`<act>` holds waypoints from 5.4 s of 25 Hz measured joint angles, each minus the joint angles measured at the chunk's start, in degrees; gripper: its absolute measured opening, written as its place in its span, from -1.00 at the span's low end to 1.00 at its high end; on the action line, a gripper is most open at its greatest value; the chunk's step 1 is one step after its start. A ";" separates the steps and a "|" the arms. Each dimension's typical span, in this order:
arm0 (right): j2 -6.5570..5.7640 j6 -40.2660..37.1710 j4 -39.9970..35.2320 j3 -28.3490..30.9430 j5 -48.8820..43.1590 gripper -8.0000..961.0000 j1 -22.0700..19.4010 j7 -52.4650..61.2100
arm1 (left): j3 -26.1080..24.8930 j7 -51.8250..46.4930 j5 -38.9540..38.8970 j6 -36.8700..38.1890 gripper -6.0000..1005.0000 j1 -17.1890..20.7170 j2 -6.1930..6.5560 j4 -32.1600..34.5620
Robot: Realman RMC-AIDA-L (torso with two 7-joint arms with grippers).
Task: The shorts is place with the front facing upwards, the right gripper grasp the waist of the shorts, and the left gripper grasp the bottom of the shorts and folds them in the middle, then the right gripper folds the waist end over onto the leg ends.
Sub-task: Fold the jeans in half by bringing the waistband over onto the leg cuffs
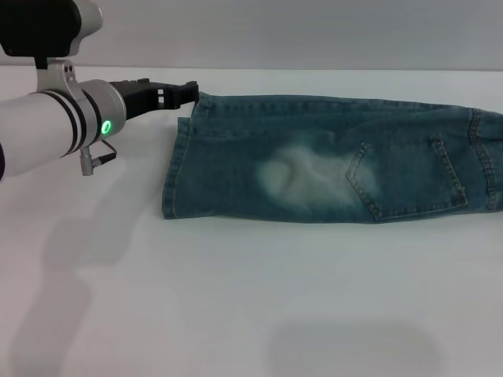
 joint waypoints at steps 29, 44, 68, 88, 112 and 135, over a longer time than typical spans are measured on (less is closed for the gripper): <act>-2.55 12.35 0.90 -11.00 -4.47 0.22 7.33 12.62 | 1.22 1.10 0.00 -1.44 0.68 -0.30 -0.12 1.49; -1.87 10.46 -1.52 -11.83 -4.50 -0.10 6.16 14.57 | 1.29 1.09 0.00 -1.45 0.69 -0.39 -0.18 1.49; 0.01 -5.46 -11.73 -11.51 -3.94 -0.94 2.59 19.23 | 9.50 0.62 -2.04 3.54 0.68 0.70 -0.36 0.81; -0.63 -5.33 -24.21 -25.26 -5.05 -0.94 16.02 32.21 | 23.53 0.25 -11.16 14.50 0.68 1.52 -0.59 -2.30; 0.21 3.85 -19.99 -43.18 -5.45 -0.95 29.58 33.39 | 37.25 -1.30 -19.45 21.48 0.68 -3.58 -1.14 -3.86; 0.41 5.54 -17.07 -43.16 -4.56 -0.95 29.66 30.72 | 25.73 7.20 -18.79 17.25 0.68 6.49 0.00 0.55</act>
